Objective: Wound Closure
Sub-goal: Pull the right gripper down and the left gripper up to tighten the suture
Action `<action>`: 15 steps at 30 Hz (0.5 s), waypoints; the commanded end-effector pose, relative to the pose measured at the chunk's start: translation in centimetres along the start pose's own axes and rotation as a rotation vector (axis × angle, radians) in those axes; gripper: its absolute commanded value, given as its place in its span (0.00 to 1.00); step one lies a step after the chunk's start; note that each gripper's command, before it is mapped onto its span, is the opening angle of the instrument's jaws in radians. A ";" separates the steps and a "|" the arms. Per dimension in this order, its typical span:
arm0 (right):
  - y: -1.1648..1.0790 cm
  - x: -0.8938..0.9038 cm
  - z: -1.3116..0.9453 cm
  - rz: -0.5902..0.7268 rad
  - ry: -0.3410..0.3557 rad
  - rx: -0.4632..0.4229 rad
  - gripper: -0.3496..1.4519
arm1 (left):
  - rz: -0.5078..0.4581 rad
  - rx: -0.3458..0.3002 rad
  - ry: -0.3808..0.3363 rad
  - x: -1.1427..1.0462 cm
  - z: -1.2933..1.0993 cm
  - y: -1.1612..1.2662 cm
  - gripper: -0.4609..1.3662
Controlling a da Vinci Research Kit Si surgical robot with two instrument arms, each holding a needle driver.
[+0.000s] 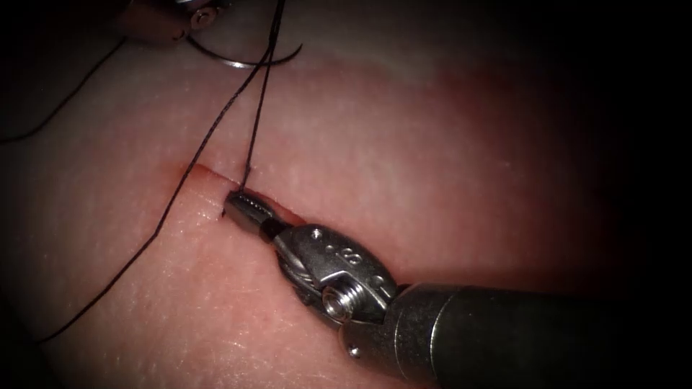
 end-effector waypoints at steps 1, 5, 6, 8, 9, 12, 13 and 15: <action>0.05 -0.02 -0.01 -0.019 0.005 0.090 0.00 | 0.000 -0.008 0.000 0.00 0.01 -0.01 0.06; 0.08 -0.03 0.01 -0.039 0.012 0.178 0.00 | 0.002 -0.005 0.000 0.00 0.03 -0.03 0.06; 0.10 -0.04 0.02 -0.051 0.013 0.201 0.00 | 0.003 -0.007 0.001 -0.01 0.04 -0.04 0.06; 0.14 -0.04 0.03 -0.058 0.019 0.207 0.00 | 0.003 -0.006 0.001 -0.01 0.05 -0.04 0.06; 0.15 -0.04 0.03 -0.059 0.022 0.211 0.00 | 0.003 -0.005 0.001 -0.01 0.05 -0.04 0.06; 0.17 -0.05 0.04 -0.078 0.028 0.219 0.00 | 0.004 -0.003 0.001 -0.01 0.07 -0.05 0.06; 0.17 -0.06 0.04 -0.085 0.029 0.219 0.00 | 0.004 -0.001 0.001 -0.01 0.08 -0.05 0.06; 0.16 -0.08 0.05 -0.092 0.034 0.220 0.00 | 0.004 0.002 0.000 -0.01 0.10 -0.08 0.06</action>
